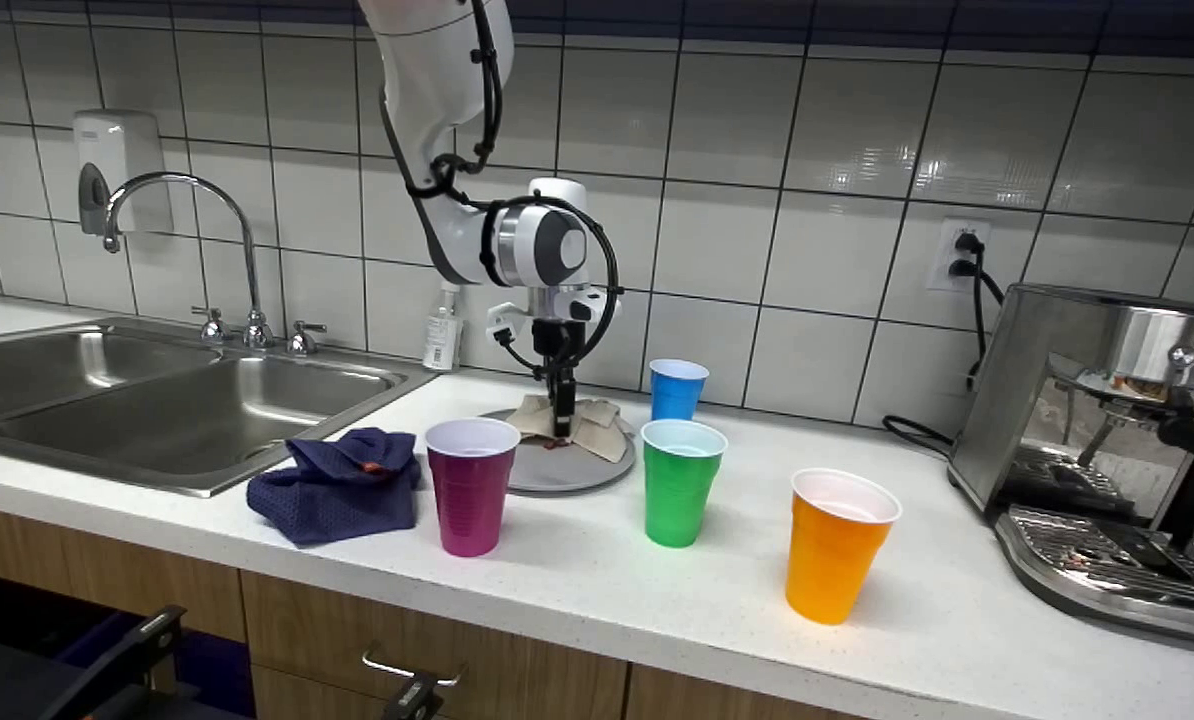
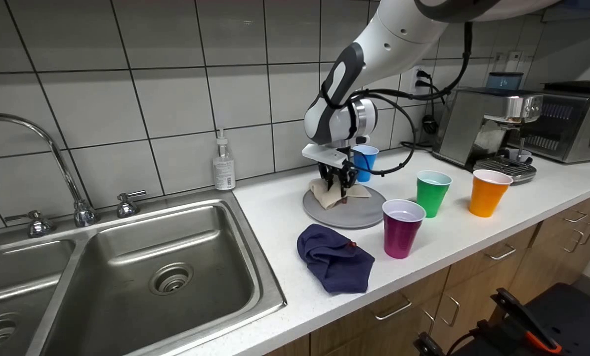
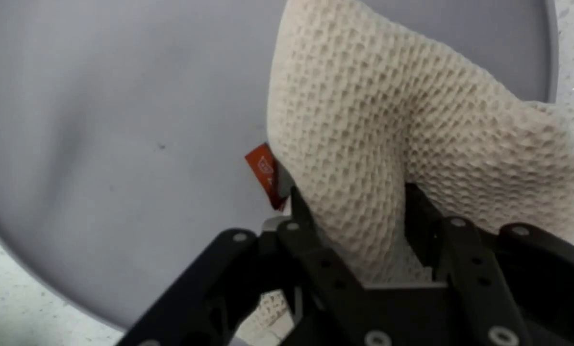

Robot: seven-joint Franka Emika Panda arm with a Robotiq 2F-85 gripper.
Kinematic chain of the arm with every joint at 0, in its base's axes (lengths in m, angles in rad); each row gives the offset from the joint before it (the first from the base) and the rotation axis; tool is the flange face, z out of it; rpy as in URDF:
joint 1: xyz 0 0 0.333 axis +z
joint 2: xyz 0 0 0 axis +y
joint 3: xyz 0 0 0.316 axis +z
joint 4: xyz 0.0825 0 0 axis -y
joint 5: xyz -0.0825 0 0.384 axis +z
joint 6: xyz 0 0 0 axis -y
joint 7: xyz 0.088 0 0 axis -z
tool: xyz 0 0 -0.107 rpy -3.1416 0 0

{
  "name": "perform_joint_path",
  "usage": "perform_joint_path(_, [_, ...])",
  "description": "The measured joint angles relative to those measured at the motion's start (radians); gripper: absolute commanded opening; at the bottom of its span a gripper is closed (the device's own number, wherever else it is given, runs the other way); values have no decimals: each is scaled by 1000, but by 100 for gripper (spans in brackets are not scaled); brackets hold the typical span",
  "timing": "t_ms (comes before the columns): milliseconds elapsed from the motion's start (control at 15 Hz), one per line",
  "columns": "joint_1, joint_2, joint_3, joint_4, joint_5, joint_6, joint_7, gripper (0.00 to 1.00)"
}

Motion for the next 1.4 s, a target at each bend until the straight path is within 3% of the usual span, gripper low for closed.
perform_joint_path(200, [1, 1, 0, 6, 0, 0, 0, 1])
perform_joint_path(1400, [28, -40, -1, -3, -3, -2, 0, 4])
